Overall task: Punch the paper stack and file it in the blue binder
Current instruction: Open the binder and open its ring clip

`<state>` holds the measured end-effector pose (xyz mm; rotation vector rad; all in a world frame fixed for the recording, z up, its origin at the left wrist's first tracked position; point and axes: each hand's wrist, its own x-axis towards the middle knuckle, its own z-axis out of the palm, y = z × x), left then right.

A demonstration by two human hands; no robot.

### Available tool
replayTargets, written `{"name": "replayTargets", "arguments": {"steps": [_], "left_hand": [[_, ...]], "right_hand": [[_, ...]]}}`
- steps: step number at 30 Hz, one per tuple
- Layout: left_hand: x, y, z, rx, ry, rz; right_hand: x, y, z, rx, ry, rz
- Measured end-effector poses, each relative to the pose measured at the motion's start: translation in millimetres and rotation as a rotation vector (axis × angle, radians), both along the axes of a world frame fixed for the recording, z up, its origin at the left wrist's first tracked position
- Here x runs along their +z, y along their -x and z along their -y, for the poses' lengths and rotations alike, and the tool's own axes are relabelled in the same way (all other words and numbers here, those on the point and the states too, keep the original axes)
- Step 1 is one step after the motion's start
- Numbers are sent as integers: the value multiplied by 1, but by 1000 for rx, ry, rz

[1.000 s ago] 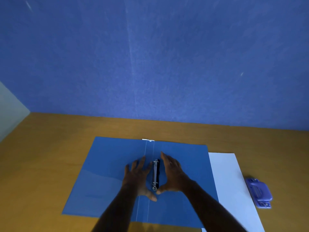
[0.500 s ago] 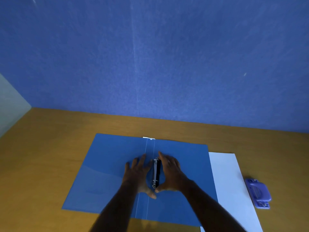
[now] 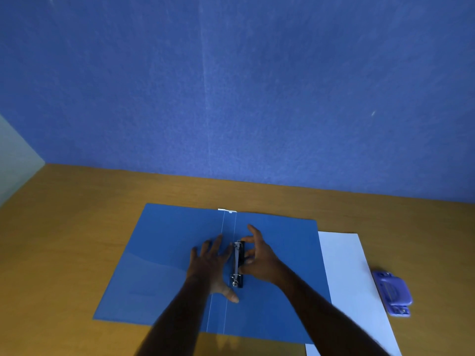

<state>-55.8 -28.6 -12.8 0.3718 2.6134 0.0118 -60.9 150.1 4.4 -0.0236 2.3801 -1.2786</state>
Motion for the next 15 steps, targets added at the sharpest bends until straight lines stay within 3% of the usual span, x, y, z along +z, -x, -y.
{"name": "replayTargets", "arguments": {"steps": [15], "left_hand": [[-4,-1,4,32,-55,-2]], "right_hand": [[-7,-18,22,-251,94,-41]]}}
